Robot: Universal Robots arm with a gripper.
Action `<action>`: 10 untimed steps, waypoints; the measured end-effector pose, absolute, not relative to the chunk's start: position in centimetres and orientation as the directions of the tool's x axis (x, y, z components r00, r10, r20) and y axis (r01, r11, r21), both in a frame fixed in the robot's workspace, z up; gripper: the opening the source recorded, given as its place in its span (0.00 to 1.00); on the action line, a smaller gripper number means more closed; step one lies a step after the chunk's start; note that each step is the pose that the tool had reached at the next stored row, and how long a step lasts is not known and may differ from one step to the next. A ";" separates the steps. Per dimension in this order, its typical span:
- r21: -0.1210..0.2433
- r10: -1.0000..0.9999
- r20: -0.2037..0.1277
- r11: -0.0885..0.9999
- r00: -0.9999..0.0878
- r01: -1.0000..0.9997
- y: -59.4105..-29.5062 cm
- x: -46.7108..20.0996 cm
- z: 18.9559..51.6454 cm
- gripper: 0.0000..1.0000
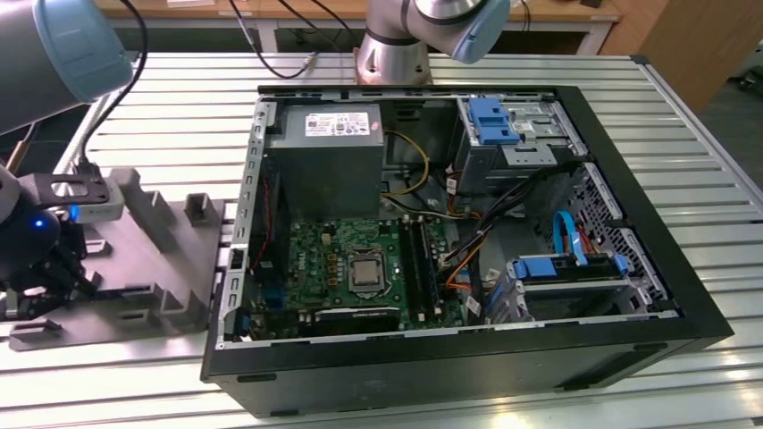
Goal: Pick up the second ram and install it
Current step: 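Pick up the second ram and move it above second insertion slot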
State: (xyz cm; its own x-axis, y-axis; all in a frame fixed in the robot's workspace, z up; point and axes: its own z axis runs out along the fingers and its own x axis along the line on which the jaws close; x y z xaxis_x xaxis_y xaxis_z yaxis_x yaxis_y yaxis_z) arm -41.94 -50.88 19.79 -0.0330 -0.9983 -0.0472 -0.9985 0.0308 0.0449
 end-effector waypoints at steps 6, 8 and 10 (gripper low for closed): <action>0.045 -0.997 -0.047 0.051 -0.053 -0.998 -50.9 -41.9 19.8 0.12; 0.045 -0.997 -0.047 0.052 -0.054 -0.998 -50.9 -41.9 19.8 0.12; 0.045 -0.997 -0.048 0.052 -0.054 -0.998 -50.9 -41.9 19.9 0.12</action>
